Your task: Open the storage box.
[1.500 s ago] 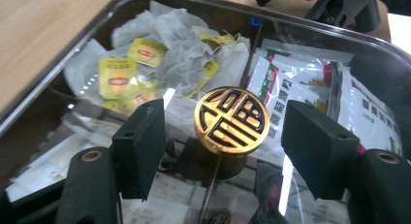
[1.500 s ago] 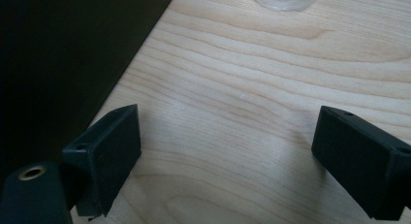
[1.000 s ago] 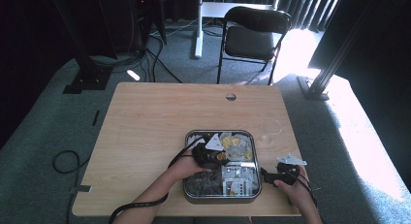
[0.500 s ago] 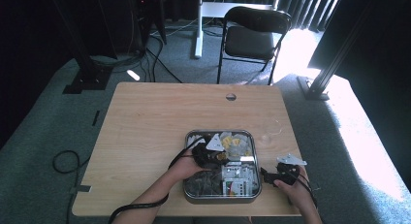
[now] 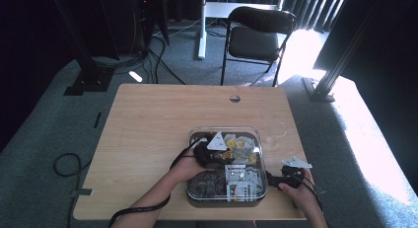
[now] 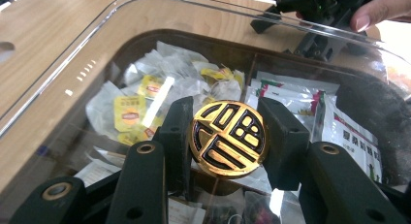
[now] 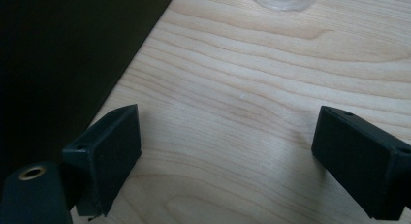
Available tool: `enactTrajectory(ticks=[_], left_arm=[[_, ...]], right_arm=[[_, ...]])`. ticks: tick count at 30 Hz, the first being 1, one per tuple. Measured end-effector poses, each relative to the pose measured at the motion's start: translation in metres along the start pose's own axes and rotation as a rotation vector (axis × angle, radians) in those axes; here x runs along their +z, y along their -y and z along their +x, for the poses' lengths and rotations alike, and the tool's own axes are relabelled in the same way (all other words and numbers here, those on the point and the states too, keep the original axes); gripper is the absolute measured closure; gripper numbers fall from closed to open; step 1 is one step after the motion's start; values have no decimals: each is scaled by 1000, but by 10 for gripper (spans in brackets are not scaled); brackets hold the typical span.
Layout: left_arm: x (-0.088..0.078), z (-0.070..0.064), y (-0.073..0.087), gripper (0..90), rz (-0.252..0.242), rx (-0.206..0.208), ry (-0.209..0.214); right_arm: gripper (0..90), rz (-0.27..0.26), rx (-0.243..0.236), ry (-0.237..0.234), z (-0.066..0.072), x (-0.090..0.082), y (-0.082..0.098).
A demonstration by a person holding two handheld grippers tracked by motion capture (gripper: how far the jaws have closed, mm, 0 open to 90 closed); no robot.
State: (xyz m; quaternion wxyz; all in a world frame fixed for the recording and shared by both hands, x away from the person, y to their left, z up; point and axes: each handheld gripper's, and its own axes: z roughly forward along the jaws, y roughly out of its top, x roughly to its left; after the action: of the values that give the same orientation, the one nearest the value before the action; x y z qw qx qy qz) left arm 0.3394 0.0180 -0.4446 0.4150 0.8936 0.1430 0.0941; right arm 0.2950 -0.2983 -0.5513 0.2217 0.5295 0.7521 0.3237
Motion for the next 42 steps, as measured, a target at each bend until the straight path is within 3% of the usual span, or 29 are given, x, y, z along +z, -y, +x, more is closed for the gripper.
enactTrajectory(ticks=[23,42], left_arm=[[-35,18,9,596,-15,-36,-77],[-67,39,37,596,-13,-98,-153]], right_arm=[[98,1,0,0,0,0,0],[98,0,0,0,0,0,0]])
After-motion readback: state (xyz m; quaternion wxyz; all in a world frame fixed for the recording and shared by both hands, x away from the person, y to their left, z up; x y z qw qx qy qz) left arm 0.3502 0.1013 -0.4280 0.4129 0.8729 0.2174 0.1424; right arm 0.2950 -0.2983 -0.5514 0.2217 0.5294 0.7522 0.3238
